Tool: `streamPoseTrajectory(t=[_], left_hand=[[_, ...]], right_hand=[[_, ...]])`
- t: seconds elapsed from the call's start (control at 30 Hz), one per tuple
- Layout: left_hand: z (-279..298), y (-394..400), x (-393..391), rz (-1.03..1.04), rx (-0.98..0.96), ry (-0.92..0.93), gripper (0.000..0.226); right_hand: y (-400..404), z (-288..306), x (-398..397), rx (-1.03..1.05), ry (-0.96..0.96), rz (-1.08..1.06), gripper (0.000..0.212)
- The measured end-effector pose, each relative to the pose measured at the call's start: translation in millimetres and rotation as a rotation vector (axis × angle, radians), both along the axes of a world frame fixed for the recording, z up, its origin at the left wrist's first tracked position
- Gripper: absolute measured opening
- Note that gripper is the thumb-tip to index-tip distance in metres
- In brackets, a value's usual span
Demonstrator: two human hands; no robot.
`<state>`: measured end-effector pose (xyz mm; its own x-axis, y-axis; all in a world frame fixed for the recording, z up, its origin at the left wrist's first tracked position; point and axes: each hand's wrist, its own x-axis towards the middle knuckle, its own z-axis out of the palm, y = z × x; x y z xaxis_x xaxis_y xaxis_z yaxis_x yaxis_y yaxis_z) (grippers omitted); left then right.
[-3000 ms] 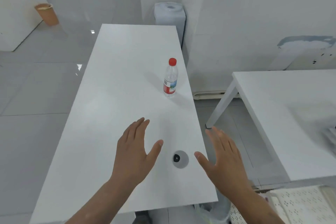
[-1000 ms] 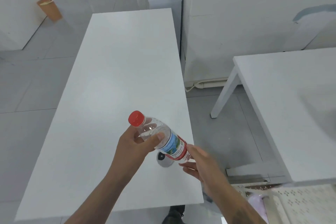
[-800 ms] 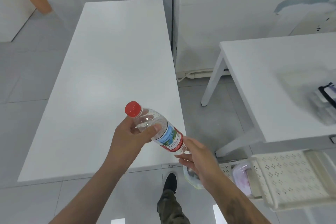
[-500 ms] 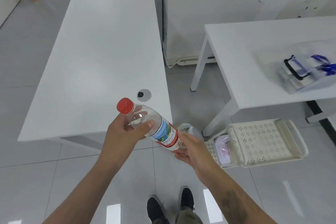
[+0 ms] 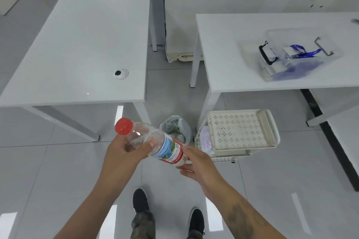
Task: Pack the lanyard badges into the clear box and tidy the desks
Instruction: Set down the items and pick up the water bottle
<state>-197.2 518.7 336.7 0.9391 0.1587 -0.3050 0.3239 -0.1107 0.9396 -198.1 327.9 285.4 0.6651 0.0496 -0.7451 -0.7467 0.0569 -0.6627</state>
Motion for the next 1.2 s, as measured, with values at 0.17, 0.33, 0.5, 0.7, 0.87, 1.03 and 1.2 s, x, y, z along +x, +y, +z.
streamPoseTrajectory(t=[0.17, 0.33, 0.5, 0.7, 0.87, 1.03, 1.2], left_hand=[[10.6, -53.1, -39.6, -0.033, 0.009, -0.025, 0.025], [8.0, -78.7, -62.2, -0.118, 0.043, -0.031, 0.028], [-10.7, -89.6, -72.1, -0.171, 0.025, 0.003, 0.035], [-27.9, -110.7, -86.6, -0.193, -0.01, 0.043, 0.039], [-34.5, -143.7, -93.8, -0.202, -0.009, 0.062, 0.04], [-50.7, -193.5, -94.2, -0.166, 0.053, 0.092, 0.043], [-61.7, -249.0, -86.0, -0.098, 0.129, 0.08, 0.04]], right_hand=[[-49.9, 1.9, -33.4, 0.002, 0.014, -0.019, 0.022], [-78.5, -3.9, -59.0, 0.014, 0.047, -0.091, 0.021], [-92.8, -12.8, -73.8, -0.01, 0.061, -0.101, 0.023], [-116.3, -22.7, -88.7, -0.023, 0.103, -0.148, 0.024], [-152.0, -29.2, -95.9, -0.027, 0.118, -0.154, 0.023], [-199.4, -49.9, -89.0, -0.042, 0.13, -0.124, 0.02], [-245.3, -69.7, -73.0, -0.041, 0.16, -0.096, 0.02]])
